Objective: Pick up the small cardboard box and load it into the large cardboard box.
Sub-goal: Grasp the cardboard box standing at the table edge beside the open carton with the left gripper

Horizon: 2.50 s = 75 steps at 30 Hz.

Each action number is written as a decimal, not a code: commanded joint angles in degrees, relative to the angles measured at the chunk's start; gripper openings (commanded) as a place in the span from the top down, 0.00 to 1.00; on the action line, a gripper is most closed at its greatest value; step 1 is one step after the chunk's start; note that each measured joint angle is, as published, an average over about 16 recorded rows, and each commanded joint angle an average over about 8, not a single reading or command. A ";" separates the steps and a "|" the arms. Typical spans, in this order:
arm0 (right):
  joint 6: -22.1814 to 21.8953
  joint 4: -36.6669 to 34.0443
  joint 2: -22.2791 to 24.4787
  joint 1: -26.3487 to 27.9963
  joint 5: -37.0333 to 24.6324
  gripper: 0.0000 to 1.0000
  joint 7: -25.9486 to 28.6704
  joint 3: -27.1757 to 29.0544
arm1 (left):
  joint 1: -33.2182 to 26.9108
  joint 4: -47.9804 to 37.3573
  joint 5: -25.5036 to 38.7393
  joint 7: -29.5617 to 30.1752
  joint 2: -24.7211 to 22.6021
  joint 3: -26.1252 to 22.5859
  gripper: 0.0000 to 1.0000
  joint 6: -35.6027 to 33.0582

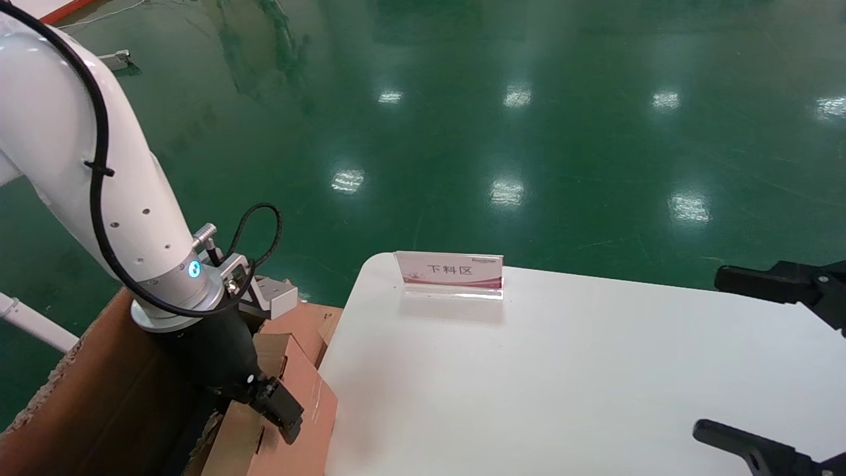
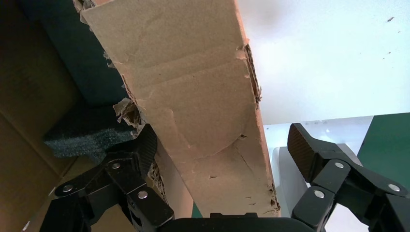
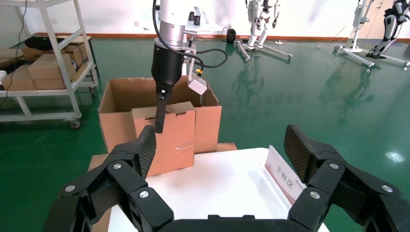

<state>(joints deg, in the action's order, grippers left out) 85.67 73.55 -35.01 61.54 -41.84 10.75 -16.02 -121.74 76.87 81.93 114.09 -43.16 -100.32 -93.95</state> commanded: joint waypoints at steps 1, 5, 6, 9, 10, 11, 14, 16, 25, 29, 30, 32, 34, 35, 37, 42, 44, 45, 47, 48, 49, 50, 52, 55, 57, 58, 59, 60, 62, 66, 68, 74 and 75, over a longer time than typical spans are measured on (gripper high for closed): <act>-0.01 0.00 0.00 0.00 0.00 1.00 0.00 0.00 | 0.08 0.01 -0.01 -0.01 0.01 -0.02 1.00 0.06; -0.01 -0.01 0.00 -0.01 0.01 1.00 0.00 0.00 | 0.08 -0.01 -0.01 -0.01 0.00 -0.02 1.00 0.07; -0.01 -0.01 0.00 -0.01 0.00 1.00 0.00 0.00 | 0.07 -0.01 0.00 0.00 0.00 -0.02 1.00 0.06; -0.01 -0.01 0.00 -0.01 0.00 0.85 0.00 0.00 | 0.04 -0.02 0.01 0.00 -0.01 -0.02 1.00 0.05; -0.01 -0.01 0.00 -0.01 0.00 0.73 0.00 0.00 | 0.04 -0.02 0.01 0.00 -0.01 -0.02 1.00 0.05; -0.01 -0.01 0.00 -0.01 0.00 0.60 0.00 0.00 | 0.03 -0.02 0.02 0.00 -0.01 -0.02 1.00 0.04; -0.01 -0.01 0.00 -0.01 0.00 0.23 0.00 0.00 | 0.01 -0.02 0.02 0.00 -0.01 -0.02 1.00 0.03; -0.01 -0.01 0.00 -0.01 0.00 0.00 0.00 0.00 | 0.00 -0.02 0.02 0.00 -0.01 -0.01 1.00 0.03; -0.01 -0.01 0.00 -0.01 0.00 0.00 0.00 0.00 | -0.04 -0.03 0.02 0.00 -0.01 0.02 1.00 -0.03; -0.01 -0.01 0.00 -0.01 0.00 0.00 0.00 0.00 | -0.05 -0.03 0.02 0.00 -0.02 0.03 1.00 -0.04; -0.01 -0.01 0.00 -0.01 0.00 0.00 0.00 0.00 | -0.06 -0.03 0.02 0.00 -0.02 0.04 1.00 -0.04; -0.01 -0.01 0.00 -0.01 0.00 0.00 0.00 0.00 | -0.08 -0.03 0.02 0.00 -0.03 0.09 1.00 -0.03; -0.01 -0.01 0.00 -0.01 0.00 0.00 0.00 0.00 | -0.18 -0.03 0.03 -0.01 -0.04 0.23 1.00 -0.06; -0.01 -0.01 0.00 -0.01 0.00 0.00 0.00 0.00 | -0.29 -0.02 0.04 -0.03 -0.04 0.36 1.00 -0.10; -0.01 -0.01 0.00 -0.01 0.00 0.00 0.00 0.00 | -0.66 0.02 0.08 -0.10 -0.05 0.76 1.00 -0.25; -0.01 -0.01 0.00 -0.01 0.00 0.00 0.00 0.00 | -3.03 0.38 0.37 -0.46 0.18 2.60 1.00 -1.18; -0.01 -0.01 0.00 -0.01 0.00 0.00 0.00 0.00 | -4.66 0.67 0.53 -0.70 0.53 3.72 1.00 -1.63; -0.01 -0.01 0.00 -0.01 0.00 0.00 0.00 0.00 | -5.63 0.86 0.60 -0.84 0.80 4.38 1.00 -1.82; -0.01 -0.01 0.00 -0.01 0.00 0.00 0.00 0.00 | -7.67 1.29 0.72 -1.14 1.50 5.82 1.00 -2.13; -0.01 -0.01 0.00 -0.01 0.00 0.00 0.00 0.00 | -8.73 1.53 0.76 -1.30 1.93 6.58 1.00 -2.24; -0.01 -0.01 0.00 -0.01 0.00 0.00 0.00 0.00 | -9.90 1.83 0.78 -1.48 2.46 7.49 1.00 -2.35; -0.01 -0.01 0.00 -0.01 0.00 0.00 0.00 0.00 | -11.05 2.13 0.81 -1.68 3.04 8.43 1.00 -2.44; -0.01 -0.01 0.00 -0.01 0.00 0.00 0.00 0.00 | -13.27 2.75 0.86 -2.12 4.36 10.51 1.00 -2.59; -0.01 -0.01 0.00 -0.01 0.00 0.00 0.00 0.00 | -16.08 3.58 1.07 -2.92 6.46 13.77 1.00 -2.78; -0.01 -0.01 0.00 -0.01 0.00 0.00 0.00 0.00 | -17.67 4.03 1.40 -3.72 8.02 16.09 1.00 -2.90; -0.01 -0.01 0.00 -0.01 0.00 0.00 0.00 0.00 | -18.36 4.22 1.62 -4.21 8.81 17.21 1.00 -2.95; -0.01 -0.01 0.00 -0.01 0.00 0.00 0.00 0.00 | -18.95 4.36 1.86 -4.71 9.55 18.18 1.00 -2.99; -0.01 -0.01 0.00 -0.01 0.00 0.00 0.00 0.00 | -19.51 4.50 2.11 -5.25 10.27 19.09 1.00 -3.03; -0.01 -0.01 0.00 -0.01 0.00 0.00 0.00 0.00 | -20.57 4.73 2.59 -6.35 11.69 20.70 1.00 -3.11; -0.01 -0.01 0.00 -0.01 0.00 0.00 0.00 0.00 | -22.30 5.05 3.02 -8.20 14.01 22.55 1.00 -3.23; -0.01 -0.01 0.00 -0.01 0.00 0.00 0.00 0.00 | -23.23 5.25 2.92 -9.00 15.10 22.97 1.00 -3.36; -0.01 -0.01 0.00 -0.01 0.00 0.00 0.00 0.00 | -27.95 6.35 1.84 -10.13 16.83 19.63 1.00 -4.31; -0.01 -0.01 0.00 -0.01 0.00 0.00 0.00 0.00 | -29.05 6.54 1.59 -9.97 16.73 18.25 1.00 -4.48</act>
<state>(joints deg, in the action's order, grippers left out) 85.66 73.54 -35.00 61.54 -41.84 10.75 -16.02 -151.79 83.30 83.06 104.89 -27.38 -84.10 -98.34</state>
